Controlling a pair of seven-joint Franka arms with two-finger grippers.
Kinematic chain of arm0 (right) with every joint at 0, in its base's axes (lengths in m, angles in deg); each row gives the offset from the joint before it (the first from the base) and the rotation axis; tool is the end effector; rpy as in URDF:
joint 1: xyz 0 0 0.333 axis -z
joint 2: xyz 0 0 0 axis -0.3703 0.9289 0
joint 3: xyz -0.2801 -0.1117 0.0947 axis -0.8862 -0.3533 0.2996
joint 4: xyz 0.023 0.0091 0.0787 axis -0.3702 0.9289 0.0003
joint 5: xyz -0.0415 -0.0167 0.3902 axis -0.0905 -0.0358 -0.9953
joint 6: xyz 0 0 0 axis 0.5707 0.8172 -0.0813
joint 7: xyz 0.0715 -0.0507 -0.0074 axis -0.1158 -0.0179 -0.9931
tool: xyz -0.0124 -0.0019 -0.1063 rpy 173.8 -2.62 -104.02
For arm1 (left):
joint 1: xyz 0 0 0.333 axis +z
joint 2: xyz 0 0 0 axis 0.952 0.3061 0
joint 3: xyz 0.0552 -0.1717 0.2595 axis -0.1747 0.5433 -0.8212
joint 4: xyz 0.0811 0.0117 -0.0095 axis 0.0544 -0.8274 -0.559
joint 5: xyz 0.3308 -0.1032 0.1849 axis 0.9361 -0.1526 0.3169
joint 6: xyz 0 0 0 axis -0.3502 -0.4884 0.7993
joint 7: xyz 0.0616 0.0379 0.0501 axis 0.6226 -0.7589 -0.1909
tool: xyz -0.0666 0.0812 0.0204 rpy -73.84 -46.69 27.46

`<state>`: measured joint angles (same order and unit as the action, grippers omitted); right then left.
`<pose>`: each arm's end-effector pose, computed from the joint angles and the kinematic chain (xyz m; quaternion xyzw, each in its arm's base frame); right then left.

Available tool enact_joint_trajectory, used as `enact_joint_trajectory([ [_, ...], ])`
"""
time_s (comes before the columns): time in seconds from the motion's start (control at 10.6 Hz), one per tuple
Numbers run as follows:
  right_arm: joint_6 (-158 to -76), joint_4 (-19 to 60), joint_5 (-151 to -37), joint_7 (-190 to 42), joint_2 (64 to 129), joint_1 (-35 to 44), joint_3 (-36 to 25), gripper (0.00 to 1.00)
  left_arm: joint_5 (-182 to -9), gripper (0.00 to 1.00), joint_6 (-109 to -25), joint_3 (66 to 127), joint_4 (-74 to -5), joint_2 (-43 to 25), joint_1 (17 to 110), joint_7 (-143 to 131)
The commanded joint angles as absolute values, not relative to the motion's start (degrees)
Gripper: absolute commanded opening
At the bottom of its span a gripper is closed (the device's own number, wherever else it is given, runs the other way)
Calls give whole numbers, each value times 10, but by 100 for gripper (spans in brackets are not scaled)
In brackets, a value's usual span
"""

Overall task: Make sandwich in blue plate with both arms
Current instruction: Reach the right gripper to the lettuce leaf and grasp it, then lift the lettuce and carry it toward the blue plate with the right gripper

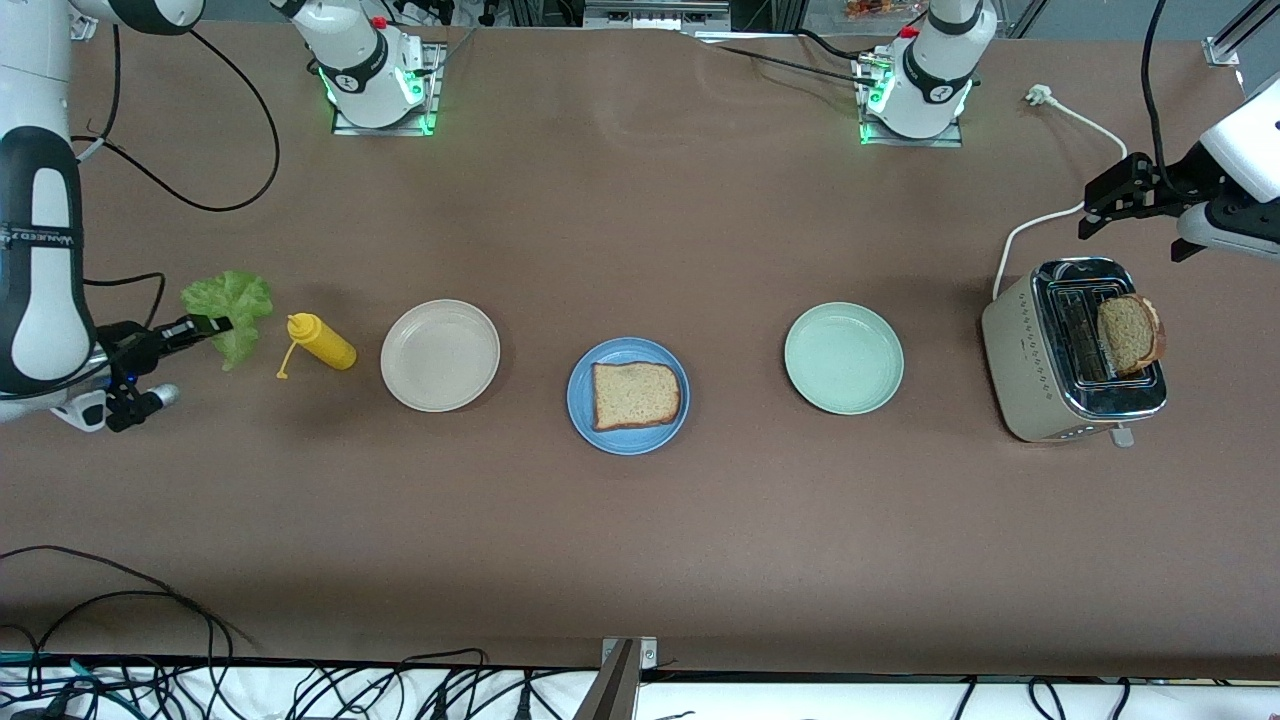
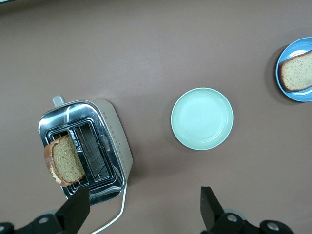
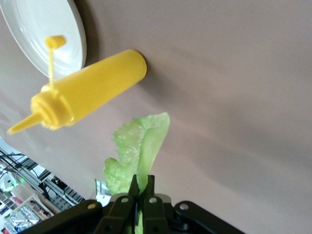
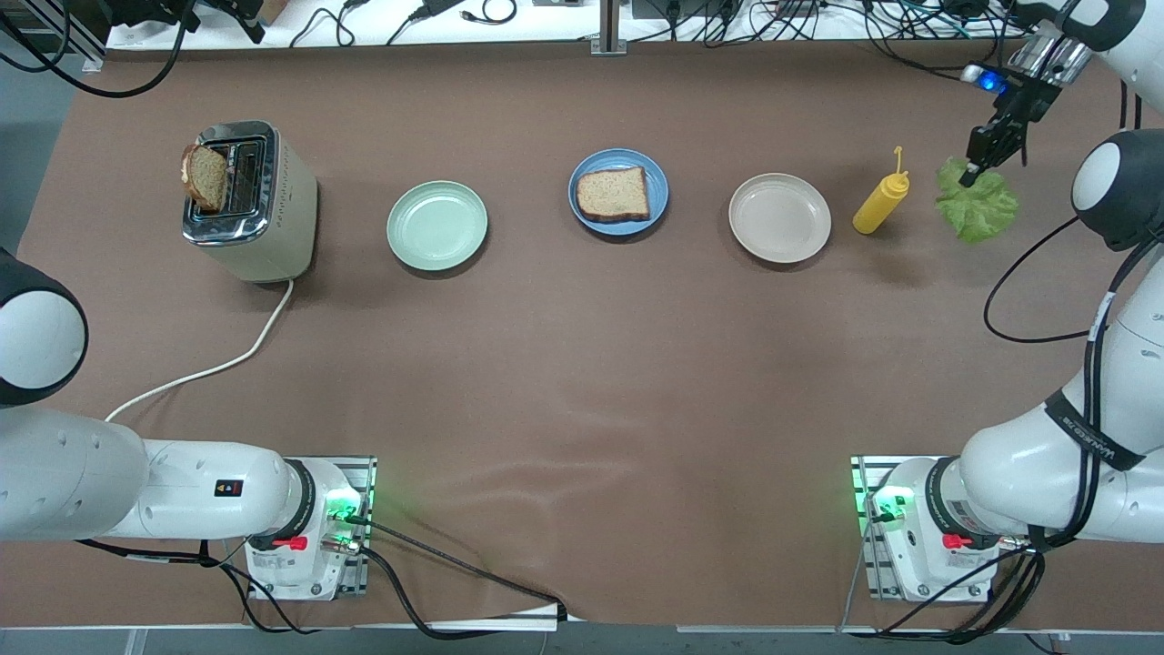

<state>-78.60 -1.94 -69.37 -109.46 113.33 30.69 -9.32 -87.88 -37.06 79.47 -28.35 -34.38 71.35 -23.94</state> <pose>0.6291 -0.1583 0.2837 -0.9245 -0.1682 0.2689 0.2116 0.5521 -0.0213 0.6338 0.9929 -0.1180 -0.0069 0.0131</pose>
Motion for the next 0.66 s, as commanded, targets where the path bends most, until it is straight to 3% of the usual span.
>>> enact_joint_trajectory([
  [0.0, -696, -91, -673, -1041, 1137, 302, -93, 0, -865, 100, -377, 799, -301, -360, 715, -243],
  [0.28, -627, -148, -679, -944, 1137, 266, -89, 0, -865, 100, -377, 799, -300, -360, 714, -244],
  [0.56, -615, -151, -720, -827, 1126, 221, -89, 0, -865, 100, -377, 800, -301, -360, 715, -245],
])
